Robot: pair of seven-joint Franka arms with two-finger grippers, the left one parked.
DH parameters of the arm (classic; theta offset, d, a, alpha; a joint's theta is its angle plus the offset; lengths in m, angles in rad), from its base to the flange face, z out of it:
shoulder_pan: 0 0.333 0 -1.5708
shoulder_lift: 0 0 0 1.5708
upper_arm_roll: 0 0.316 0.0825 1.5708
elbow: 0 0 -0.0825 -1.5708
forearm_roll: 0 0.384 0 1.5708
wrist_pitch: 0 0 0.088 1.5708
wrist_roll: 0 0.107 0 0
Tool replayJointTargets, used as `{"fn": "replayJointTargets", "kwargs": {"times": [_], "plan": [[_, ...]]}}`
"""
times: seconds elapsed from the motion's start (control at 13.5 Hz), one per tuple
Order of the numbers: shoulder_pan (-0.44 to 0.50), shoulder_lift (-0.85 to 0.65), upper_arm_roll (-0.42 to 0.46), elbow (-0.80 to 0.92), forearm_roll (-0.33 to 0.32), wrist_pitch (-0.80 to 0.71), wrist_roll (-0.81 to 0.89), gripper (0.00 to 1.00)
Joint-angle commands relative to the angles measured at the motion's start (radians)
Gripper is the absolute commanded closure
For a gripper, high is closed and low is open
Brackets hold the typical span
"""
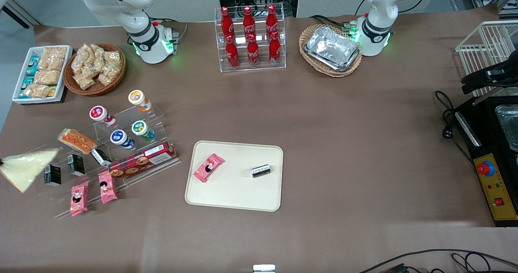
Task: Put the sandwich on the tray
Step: 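Lift the sandwich out of the rack with the right gripper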
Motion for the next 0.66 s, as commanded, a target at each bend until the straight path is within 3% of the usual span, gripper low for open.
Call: {"fn": "replayJointTargets", "kwargs": {"times": [0.0,0.59], "plan": [[0.097,0.006,-0.007,0.025,0.024,-0.025,0.219,1.00],[0.421,0.018,0.002,0.025,0.025,-0.011,0.811,1.00]]}}
